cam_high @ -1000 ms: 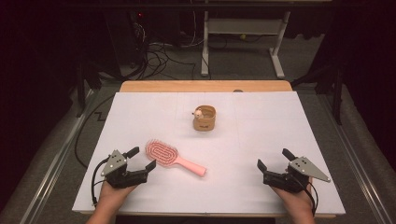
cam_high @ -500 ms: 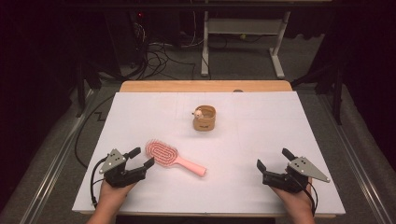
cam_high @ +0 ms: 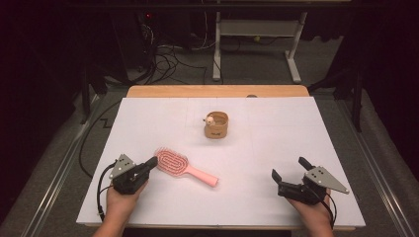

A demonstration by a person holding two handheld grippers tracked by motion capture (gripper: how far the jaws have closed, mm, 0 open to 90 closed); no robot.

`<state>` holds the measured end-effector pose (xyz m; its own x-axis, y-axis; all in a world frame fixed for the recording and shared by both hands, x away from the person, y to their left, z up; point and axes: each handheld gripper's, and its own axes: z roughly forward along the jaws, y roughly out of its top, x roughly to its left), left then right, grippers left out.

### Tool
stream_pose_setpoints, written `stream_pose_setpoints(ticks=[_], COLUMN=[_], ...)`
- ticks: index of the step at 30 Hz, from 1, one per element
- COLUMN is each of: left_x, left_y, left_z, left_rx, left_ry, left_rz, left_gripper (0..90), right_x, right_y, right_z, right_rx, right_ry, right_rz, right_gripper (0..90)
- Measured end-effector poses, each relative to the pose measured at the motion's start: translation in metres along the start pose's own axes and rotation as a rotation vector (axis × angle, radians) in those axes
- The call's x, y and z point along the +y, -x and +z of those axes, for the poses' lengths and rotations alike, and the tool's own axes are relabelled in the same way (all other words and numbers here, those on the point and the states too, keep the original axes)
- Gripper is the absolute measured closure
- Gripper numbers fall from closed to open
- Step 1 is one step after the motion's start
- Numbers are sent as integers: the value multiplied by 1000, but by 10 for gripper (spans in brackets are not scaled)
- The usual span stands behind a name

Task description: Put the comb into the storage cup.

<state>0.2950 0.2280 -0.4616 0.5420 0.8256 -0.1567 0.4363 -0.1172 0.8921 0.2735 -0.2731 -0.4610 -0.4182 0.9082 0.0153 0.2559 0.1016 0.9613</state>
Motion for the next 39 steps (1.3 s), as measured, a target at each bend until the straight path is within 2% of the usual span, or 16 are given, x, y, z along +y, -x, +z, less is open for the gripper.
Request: stream_pose_setpoints(ticks=[3, 8, 16, 18, 21, 26, 29, 31, 32, 39], left_x=[6, 18, 49, 52, 52, 47, 46, 46, 48, 52], left_y=[1, -3, -4, -5, -5, -10, -14, -15, -17, -11], left_z=[10, 34, 67, 76, 83, 93, 96, 99, 100, 103], left_rx=[28, 52, 93, 102, 109, 122, 122, 127, 97, 101], left_ry=[-45, -104, -201, -242, -271, -355, -376, -393, -407, -454], left_rz=[30, 33, 83, 95, 92, 88, 82, 90, 90, 138], left_gripper=[900, 900, 900, 900, 900, 900, 900, 900, 900, 900], right_x=[0, 1, 1, 0, 0, -1, 0, 1, 1, 1], right_y=[0, 2, 1, 1, 2, 3, 1, 0, 0, -1], right_z=[0, -1, -1, -1, -2, -1, -1, -2, -2, -1], right_rx=[6, 7, 20, 21, 23, 28, 27, 30, 28, 30], right_ry=[2, 9, 12, 11, 13, 8, 11, 18, 17, 14], right_rz=[2, 13, 12, 14, 19, 26, 22, 19, 19, 20], right_gripper=[1, 1, 1, 1, 1, 1, 1, 1, 1, 1])
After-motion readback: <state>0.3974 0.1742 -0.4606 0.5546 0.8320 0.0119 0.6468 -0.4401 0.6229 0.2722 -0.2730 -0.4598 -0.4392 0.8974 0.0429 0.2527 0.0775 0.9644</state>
